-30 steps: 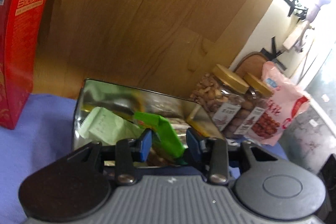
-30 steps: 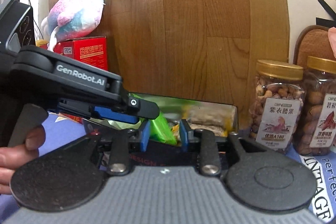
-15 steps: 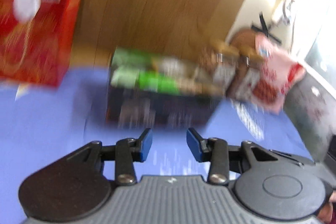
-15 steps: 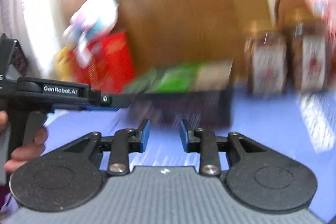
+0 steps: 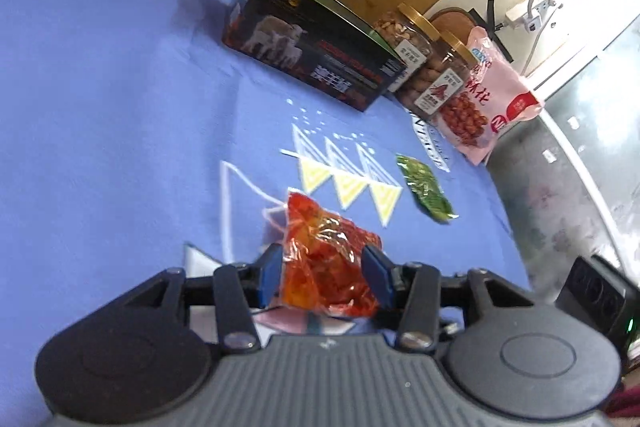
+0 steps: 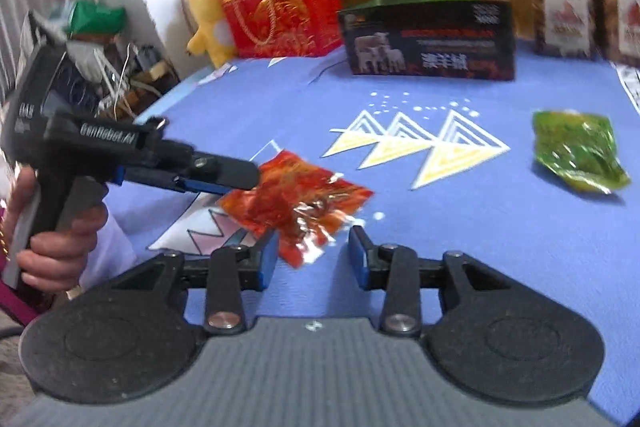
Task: Organize snacks
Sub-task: 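Grasp the red spicy snack packet with the left gripper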
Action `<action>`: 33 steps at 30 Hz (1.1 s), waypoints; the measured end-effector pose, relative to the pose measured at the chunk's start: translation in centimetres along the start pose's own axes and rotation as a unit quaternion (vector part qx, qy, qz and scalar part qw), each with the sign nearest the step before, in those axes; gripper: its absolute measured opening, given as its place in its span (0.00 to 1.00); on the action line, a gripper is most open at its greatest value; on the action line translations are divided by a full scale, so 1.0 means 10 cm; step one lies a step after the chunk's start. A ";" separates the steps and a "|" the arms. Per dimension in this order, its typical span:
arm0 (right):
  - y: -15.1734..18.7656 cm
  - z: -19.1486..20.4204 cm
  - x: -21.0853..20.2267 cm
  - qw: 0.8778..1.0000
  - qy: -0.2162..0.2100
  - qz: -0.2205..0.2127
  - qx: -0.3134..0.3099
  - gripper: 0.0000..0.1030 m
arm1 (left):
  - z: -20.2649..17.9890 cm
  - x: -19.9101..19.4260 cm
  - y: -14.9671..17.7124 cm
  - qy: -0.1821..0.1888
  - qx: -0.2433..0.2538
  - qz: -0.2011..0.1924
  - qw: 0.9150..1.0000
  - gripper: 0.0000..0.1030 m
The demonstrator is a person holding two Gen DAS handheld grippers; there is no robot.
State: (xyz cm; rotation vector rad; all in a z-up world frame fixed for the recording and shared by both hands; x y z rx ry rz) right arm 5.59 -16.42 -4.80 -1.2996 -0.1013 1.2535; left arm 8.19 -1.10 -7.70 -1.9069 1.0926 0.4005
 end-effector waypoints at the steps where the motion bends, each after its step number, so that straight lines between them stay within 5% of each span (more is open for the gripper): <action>1: 0.00 0.03 0.02 1.000 0.013 -0.001 -0.019 0.40 | -0.03 0.03 0.00 0.003 -0.003 0.000 1.000 0.42; 9: -0.02 -0.21 -0.01 0.996 0.078 -0.018 -0.049 0.41 | -0.10 0.26 -0.03 -0.009 -0.020 0.012 1.000 0.10; 13: -0.02 -0.25 -0.03 0.995 0.085 -0.022 -0.051 0.43 | -0.10 0.29 -0.04 -0.009 -0.023 0.013 1.000 0.08; 16: -0.02 -0.25 -0.05 0.994 0.094 -0.022 -0.055 0.54 | -0.10 0.28 -0.06 -0.012 -0.018 0.007 1.000 0.05; 24: -0.04 -0.22 0.03 0.992 0.096 -0.028 -0.072 0.66 | -0.33 0.15 -0.09 0.011 0.061 -0.051 0.997 0.05; 28: -0.09 -0.24 0.06 0.991 0.105 -0.036 -0.080 0.56 | -0.40 0.14 -0.13 -0.002 0.081 -0.060 0.995 0.05; 33: -0.12 -0.28 0.03 0.990 0.108 -0.048 -0.072 0.43 | -0.23 0.25 -0.21 0.008 0.030 -0.034 0.999 0.05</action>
Point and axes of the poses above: each gripper's, at about its wrist camera, not at the fingertips, and x roughly the way its jaws point, z to its left, y to its underside, the point moved 10 cm from there along x, roughly the way its jaws point, and after that the axes turned 6 degrees about -y, right-handed, at the moved point
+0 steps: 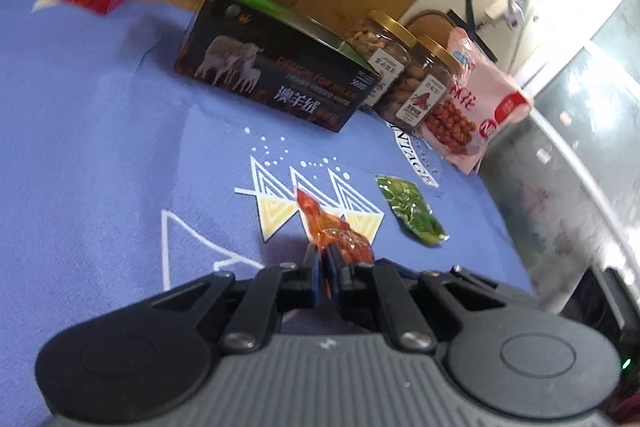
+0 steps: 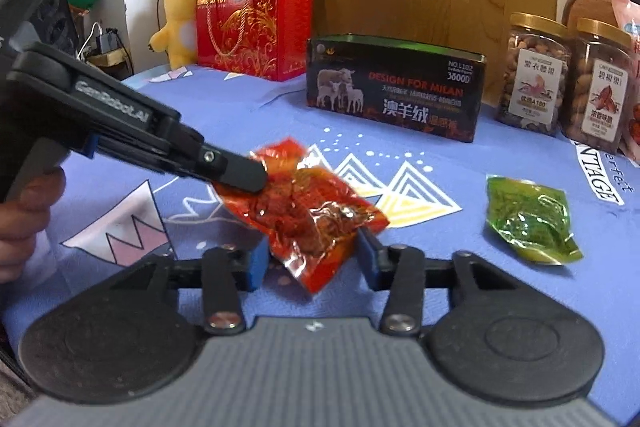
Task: Organize snacks
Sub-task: 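Lower the red packet into the tin box and release it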
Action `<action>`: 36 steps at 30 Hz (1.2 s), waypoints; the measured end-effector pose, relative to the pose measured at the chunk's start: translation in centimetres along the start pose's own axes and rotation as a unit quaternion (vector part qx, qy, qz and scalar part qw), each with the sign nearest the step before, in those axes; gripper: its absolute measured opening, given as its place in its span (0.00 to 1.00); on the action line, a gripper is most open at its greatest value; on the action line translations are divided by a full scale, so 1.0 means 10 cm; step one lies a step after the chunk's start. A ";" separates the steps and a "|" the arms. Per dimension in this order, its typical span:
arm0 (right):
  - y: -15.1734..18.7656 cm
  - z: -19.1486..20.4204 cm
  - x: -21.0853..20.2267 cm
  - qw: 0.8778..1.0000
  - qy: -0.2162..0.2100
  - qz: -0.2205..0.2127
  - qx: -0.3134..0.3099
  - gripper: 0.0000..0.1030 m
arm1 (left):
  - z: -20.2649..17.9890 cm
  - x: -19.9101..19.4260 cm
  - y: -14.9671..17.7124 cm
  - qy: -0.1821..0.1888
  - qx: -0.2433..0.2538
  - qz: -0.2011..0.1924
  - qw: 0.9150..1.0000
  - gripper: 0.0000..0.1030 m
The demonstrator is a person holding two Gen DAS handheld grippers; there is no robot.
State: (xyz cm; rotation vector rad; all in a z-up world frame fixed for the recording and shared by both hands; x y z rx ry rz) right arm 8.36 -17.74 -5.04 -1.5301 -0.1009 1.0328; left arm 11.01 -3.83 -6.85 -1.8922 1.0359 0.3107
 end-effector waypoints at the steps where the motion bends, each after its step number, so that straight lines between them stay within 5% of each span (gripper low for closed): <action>1: -0.02 0.00 -0.01 1.000 0.001 -0.004 -0.002 0.28 | 0.00 0.00 -0.03 0.005 -0.001 -0.001 1.000 0.06; 14: -0.93 -0.30 0.20 0.988 0.070 -0.106 -0.084 0.23 | -0.39 -0.09 -1.06 -0.003 0.088 -0.092 0.992 0.06; 27: -1.41 -1.04 0.81 0.983 0.126 -0.108 -0.084 0.28 | -0.19 0.74 -1.88 -0.028 0.067 -0.091 0.993 0.09; 31: -1.42 -1.14 0.89 0.984 0.130 -0.099 -0.071 0.31 | -0.08 0.94 -1.97 -0.068 0.071 -0.084 0.992 0.11; 36: -1.39 -1.15 0.79 0.984 0.132 -0.105 -0.062 0.33 | -0.03 1.04 -1.92 -0.162 0.108 -0.084 0.977 0.14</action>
Point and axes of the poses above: each gripper's, at about its wrist camera, not at the fingertips, and x roughly the way its jaws point, z to its left, y to its underside, the point moved 10 cm from there along x, roughly the way its jaws point, and after that the axes turned 6 degrees about -y, right-handed, at the moved point
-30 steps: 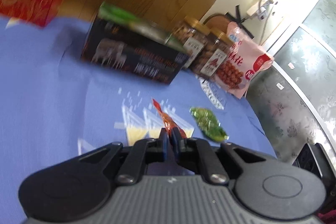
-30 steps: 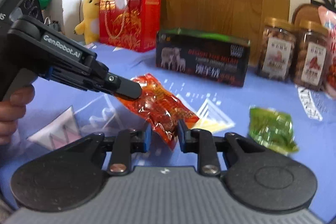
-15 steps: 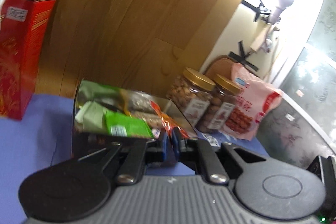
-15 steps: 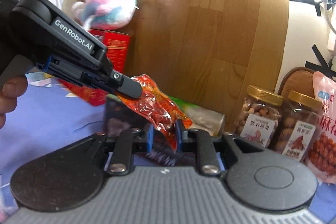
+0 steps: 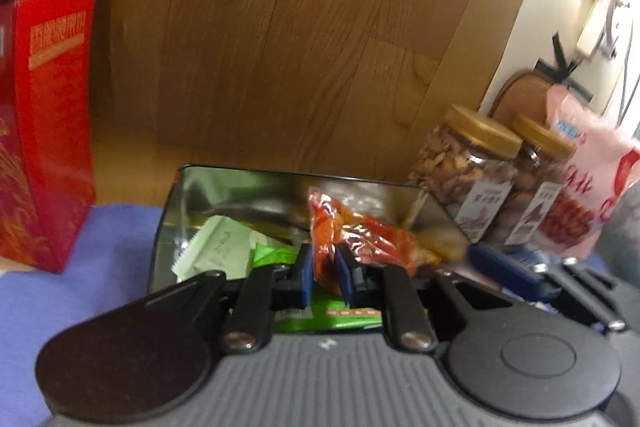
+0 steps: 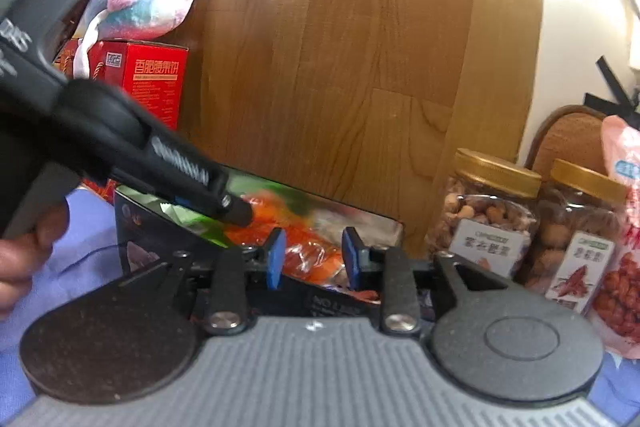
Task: Organize snacks
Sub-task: 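Lower the red packet into the tin box and release it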
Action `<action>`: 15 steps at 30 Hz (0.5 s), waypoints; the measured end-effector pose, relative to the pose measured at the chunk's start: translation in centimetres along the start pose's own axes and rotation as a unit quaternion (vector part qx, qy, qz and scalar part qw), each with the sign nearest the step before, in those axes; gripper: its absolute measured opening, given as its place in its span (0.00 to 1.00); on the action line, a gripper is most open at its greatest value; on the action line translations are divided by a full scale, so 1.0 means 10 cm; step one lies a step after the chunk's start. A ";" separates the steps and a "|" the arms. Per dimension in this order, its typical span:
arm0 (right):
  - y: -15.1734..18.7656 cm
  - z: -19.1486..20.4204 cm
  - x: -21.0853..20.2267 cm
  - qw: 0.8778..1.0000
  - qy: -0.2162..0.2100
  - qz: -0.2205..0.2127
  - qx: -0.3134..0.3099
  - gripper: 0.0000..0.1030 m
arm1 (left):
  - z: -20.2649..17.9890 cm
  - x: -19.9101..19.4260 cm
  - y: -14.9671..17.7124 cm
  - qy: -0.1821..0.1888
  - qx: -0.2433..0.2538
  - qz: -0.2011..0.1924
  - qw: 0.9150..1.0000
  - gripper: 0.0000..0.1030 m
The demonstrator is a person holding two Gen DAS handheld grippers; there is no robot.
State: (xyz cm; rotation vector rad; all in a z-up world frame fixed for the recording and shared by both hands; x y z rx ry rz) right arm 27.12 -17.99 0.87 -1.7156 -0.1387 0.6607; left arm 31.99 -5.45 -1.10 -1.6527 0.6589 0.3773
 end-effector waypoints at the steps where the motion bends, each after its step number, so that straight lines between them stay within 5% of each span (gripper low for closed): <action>1: 0.01 -0.01 -0.06 1.000 -0.001 -0.001 0.007 0.33 | 0.00 -0.02 0.00 -0.007 0.005 -0.002 1.000 0.15; 9: 0.27 -0.27 -0.73 0.996 0.025 -0.011 0.090 0.35 | 0.06 -0.35 0.05 -0.057 0.020 -0.015 0.998 0.20; 15: 0.84 -0.47 -1.24 0.984 0.062 0.035 0.164 0.56 | 0.04 -0.66 0.17 -0.086 0.031 -0.036 0.995 0.26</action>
Point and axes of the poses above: each gripper's, at about its wrist camera, not at the fingertips, and x roughly the way its jaws point, z to its left, y to its underside, the point moved 10 cm from there along x, roughly the way its jaws point, and after that the axes turned 6 degrees about -y, right-handed, at the moved point
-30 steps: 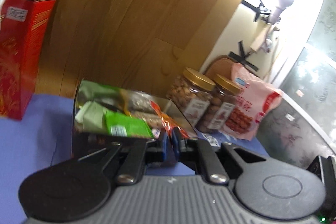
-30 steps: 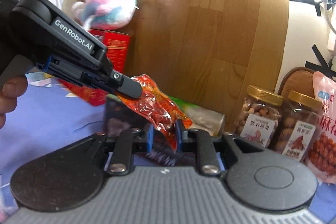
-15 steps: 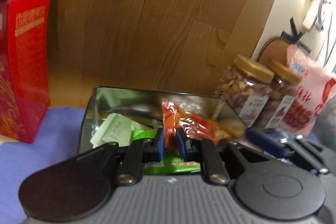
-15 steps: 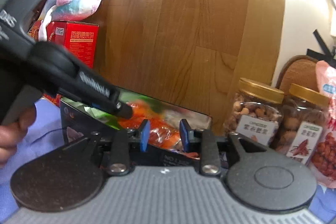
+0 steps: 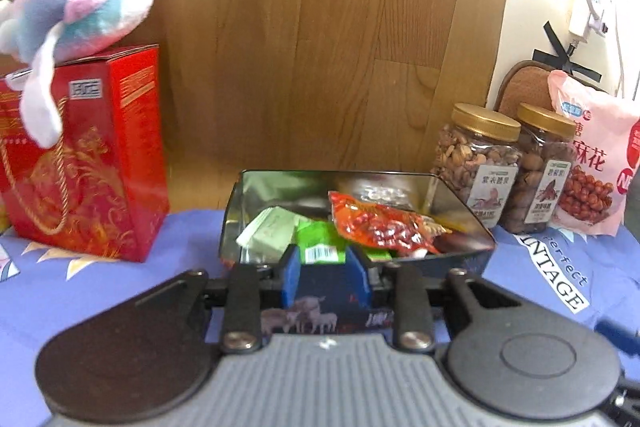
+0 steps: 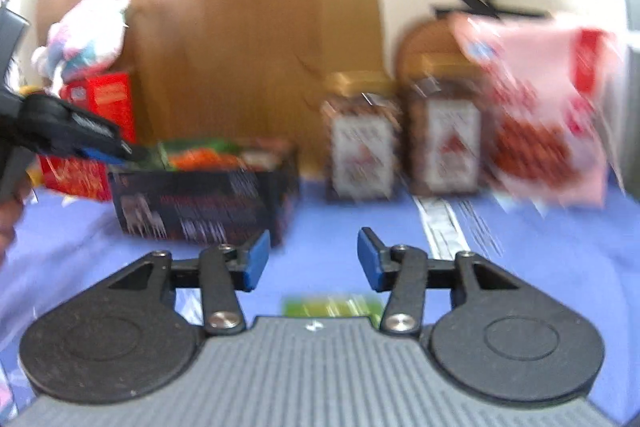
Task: Organize snacks
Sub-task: 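Lower the red packet into the tin box and release it, then move the right gripper over the green pickled-vegetable bag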
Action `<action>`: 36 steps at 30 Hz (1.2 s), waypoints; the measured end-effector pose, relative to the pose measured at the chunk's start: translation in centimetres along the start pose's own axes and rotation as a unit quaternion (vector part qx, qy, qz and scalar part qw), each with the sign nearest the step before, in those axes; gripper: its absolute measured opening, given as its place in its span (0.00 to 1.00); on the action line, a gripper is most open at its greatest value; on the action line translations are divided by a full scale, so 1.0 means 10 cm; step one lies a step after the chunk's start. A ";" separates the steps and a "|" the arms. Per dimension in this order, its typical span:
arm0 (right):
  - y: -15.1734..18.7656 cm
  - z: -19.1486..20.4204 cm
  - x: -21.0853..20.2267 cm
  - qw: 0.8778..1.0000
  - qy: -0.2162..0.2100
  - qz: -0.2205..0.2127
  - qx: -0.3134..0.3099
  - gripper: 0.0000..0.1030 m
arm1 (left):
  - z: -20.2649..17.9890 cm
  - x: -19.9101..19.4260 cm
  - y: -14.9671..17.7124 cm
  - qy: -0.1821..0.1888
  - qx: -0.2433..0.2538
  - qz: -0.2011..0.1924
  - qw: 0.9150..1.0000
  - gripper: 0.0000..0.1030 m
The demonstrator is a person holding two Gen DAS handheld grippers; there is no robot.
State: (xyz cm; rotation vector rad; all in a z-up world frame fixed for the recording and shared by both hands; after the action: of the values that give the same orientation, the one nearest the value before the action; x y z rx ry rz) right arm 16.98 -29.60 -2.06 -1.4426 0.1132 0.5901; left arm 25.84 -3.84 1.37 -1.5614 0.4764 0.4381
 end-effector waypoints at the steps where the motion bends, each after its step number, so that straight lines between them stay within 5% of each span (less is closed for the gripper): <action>1: 0.09 -0.05 -0.04 1.000 0.002 0.011 0.012 0.63 | 0.01 -0.03 0.02 -0.002 -0.001 0.001 1.000 0.26; 6: 0.39 -0.12 0.01 0.997 -0.007 0.074 0.036 0.63 | 0.08 -0.10 0.19 -0.018 -0.005 0.011 1.000 0.26; 11: 0.40 -0.01 0.08 0.996 -0.029 0.078 0.030 0.44 | 0.16 -0.17 0.36 -0.030 -0.008 0.018 0.999 0.29; 19: 0.47 0.57 0.08 0.991 -0.093 0.090 -0.027 0.41 | 0.32 -0.18 0.64 -0.048 -0.013 0.036 0.998 0.30; 26: 0.66 1.40 -0.10 0.957 -0.239 0.105 -0.123 0.46 | 0.50 -0.15 0.86 -0.065 -0.019 0.051 0.996 0.30; 29: 0.68 1.47 -0.12 0.955 -0.234 0.107 -0.146 0.62 | 0.58 -0.10 0.94 -0.073 -0.019 0.057 0.995 0.30; 36: 0.65 1.31 -0.08 0.965 -0.215 0.109 -0.103 0.64 | 0.60 -0.07 1.05 -0.099 0.011 0.041 0.994 0.34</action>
State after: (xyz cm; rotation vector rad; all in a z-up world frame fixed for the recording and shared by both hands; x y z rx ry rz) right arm 9.82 -17.33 -5.53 -1.4781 -0.1399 1.1101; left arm 19.61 1.85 -7.29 -1.4632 0.3911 0.6412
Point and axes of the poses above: each gripper's, at about its wrist camera, not at the fingertips, and x roughly the way its jaws point, z to its left, y to its underside, the point moved 10 cm from there along x, roughly the way its jaws point, and after that the axes turned 6 degrees about -y, right-handed, at the moved point
